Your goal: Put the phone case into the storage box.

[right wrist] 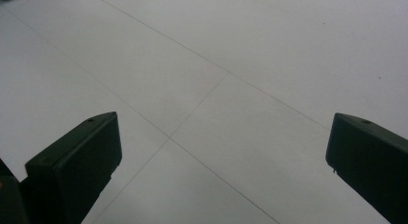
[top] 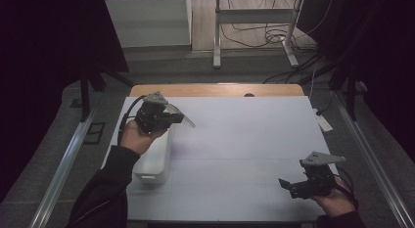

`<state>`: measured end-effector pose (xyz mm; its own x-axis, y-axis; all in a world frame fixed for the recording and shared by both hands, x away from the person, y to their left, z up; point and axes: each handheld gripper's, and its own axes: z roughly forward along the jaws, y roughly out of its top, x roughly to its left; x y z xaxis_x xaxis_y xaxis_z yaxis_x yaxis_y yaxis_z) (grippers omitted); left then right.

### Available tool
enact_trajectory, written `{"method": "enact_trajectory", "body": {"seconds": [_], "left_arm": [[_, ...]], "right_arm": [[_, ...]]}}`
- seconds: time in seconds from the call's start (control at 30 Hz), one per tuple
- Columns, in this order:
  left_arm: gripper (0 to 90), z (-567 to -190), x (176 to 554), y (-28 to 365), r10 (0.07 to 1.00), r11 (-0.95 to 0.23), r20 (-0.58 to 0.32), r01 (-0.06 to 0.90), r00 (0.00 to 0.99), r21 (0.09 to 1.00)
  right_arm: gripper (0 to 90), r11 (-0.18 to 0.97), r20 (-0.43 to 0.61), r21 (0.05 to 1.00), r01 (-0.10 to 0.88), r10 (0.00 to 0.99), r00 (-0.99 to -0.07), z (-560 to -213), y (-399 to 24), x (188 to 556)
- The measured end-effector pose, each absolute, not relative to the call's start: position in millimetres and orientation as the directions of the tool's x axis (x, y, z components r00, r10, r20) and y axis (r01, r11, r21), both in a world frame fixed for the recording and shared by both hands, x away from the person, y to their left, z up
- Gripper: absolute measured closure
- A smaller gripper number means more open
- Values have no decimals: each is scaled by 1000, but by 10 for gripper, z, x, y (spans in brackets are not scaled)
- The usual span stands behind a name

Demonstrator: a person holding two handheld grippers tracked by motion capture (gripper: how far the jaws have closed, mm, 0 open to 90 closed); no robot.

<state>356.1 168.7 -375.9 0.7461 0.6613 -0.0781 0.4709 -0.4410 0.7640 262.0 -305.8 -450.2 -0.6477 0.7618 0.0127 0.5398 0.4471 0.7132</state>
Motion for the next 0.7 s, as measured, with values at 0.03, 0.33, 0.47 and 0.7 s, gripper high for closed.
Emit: {"method": "enact_trajectory", "body": {"seconds": [0.03, 0.33, 0.47, 0.7], "left_arm": [[883, -3752, 3570, 1708, 667, -439, -78, 475, 741, 763], [883, -3708, 3593, 1852, 693, -419, -86, 497, 716, 760], [883, -3682, 3606, 1924, 708, -410, -87, 509, 701, 757], [883, -3654, 3617, 2011, 730, -409, -75, 522, 679, 748]], "right_arm": [[0, 443, 13, 714, 542, 766, -643, -4504, -3077, 2614], [0, 412, 22, 710, 571, 797, -604, -4531, -3178, 2565], [0, 405, 23, 703, 584, 808, -588, -4541, -3217, 2539], [0, 387, 26, 702, 598, 825, -564, -4530, -3265, 2521]]}}
